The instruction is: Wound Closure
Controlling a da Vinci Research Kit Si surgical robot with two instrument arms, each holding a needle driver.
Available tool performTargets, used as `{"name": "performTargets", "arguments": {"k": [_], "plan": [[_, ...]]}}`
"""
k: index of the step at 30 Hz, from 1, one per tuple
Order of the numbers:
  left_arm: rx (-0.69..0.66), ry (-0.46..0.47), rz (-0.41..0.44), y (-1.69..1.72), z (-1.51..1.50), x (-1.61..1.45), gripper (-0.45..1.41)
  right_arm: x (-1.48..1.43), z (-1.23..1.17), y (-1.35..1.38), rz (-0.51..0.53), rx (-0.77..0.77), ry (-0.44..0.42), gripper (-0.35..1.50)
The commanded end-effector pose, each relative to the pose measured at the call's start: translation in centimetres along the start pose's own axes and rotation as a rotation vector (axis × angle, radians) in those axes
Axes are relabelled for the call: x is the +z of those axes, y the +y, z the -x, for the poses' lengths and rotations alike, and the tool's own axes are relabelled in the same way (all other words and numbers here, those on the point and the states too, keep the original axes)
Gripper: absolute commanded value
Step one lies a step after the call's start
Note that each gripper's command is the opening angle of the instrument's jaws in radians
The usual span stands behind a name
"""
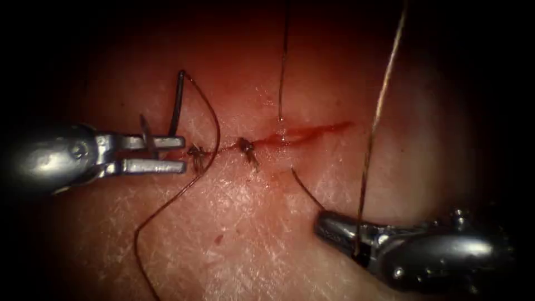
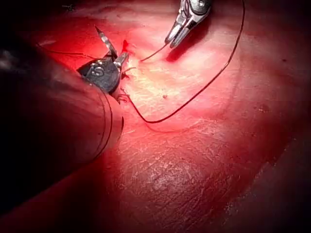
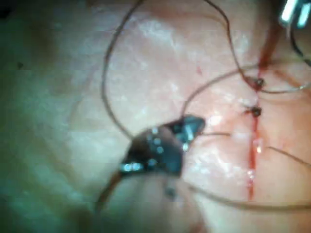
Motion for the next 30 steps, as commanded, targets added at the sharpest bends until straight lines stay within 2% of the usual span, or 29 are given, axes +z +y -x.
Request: {"name": "performTargets", "arguments": {"k": [1, 9, 14, 20, 24, 25, 26, 27, 28, 30], "plan": [[0.000, 0.001, 0.001, 0.00, 0.04, 0.08, -0.45, -0.03, -0.03, -0.13, -0.006, 0.002, 0.005, -0.35], [0.000, 0.001, 0.001, 0.00, 0.04, 0.08, -0.45, -0.40, -0.19, -0.33, -0.036, -0.004, 0.022, -0.35], [0.000, 0.001, 0.002, 0.00, 0.04, 0.08, -0.45, -0.66, -0.32, -0.46, -0.093, -0.006, 0.036, -0.35], [0.000, 0.001, 0.001, 0.00, 0.04, 0.08, -0.45, -0.86, -0.39, -0.55, -0.135, 0.000, 0.059, -0.35], [0.000, 0.001, 0.001, 0.00, 0.04, 0.08, -0.45, -0.88, -0.38, -0.56, -0.129, 0.007, 0.065, -0.35], [0.000, 0.001, 0.001, 0.00, 0.04, 0.08, -0.45, -0.87, -0.38, -0.55, -0.117, 0.008, 0.073, 0.00], [0.000, 0.001, 0.001, 0.00, 0.04, 0.08, -0.45, -0.86, -0.36, -0.53, -0.081, 0.011, 0.078, 0.44], [0.000, 0.001, 0.001, 0.00, 0.04, 0.08, -0.45, -0.84, -0.34, -0.52, -0.054, 0.014, 0.080, 0.75], [0.000, 0.001, 0.001, 0.01, 0.03, 0.08, -0.45, -0.83, -0.33, -0.50, -0.028, 0.017, 0.080, 0.97], [0.000, 0.001, 0.001, 0.01, 0.03, 0.08, -0.45, -0.78, -0.30, -0.46, -0.010, 0.033, 0.079, 1.22]]}}
